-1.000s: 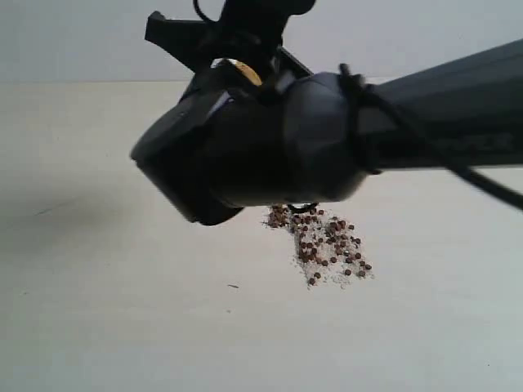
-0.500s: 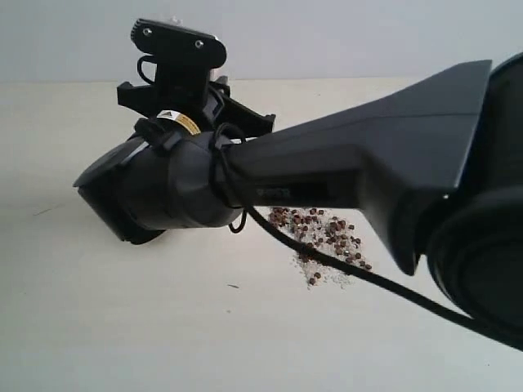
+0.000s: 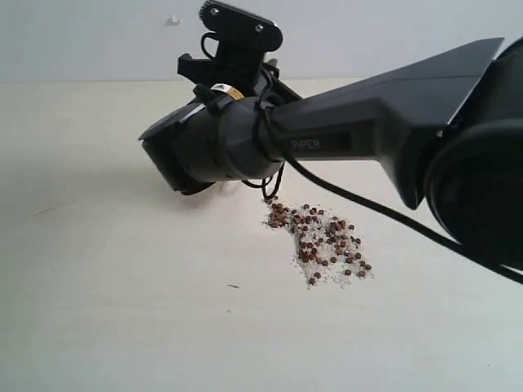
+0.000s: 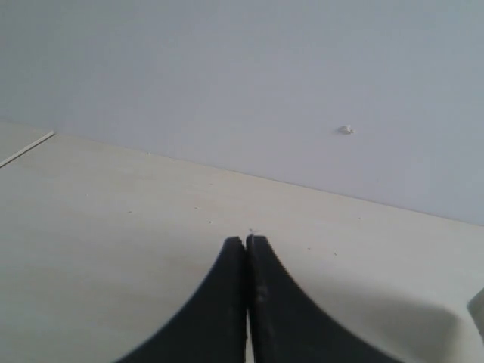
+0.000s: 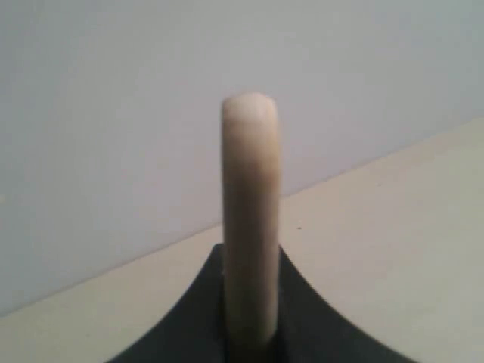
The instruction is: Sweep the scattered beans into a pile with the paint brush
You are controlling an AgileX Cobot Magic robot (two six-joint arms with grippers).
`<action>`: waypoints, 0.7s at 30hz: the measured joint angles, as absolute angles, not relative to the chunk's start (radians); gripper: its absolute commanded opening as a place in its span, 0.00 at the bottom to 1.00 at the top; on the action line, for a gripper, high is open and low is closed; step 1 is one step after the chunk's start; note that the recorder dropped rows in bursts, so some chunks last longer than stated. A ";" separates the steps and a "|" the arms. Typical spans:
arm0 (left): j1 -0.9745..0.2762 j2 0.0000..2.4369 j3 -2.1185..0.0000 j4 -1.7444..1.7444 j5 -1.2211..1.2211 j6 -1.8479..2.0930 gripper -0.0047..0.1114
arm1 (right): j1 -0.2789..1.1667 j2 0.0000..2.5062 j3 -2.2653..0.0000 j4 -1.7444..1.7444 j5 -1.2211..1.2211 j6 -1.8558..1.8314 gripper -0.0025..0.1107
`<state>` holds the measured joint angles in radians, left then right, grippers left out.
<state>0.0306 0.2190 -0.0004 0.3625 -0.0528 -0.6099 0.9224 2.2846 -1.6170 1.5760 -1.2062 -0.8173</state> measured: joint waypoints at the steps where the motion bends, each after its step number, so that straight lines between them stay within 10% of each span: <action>1: 0.031 0.219 0.000 0.363 -0.053 -0.610 0.04 | 0.913 2.285 -1.617 1.587 -1.206 -0.815 0.02; 21: 0.031 0.219 0.000 0.363 -0.053 -0.610 0.04 | 0.875 2.355 -1.623 1.679 -1.248 -0.865 0.02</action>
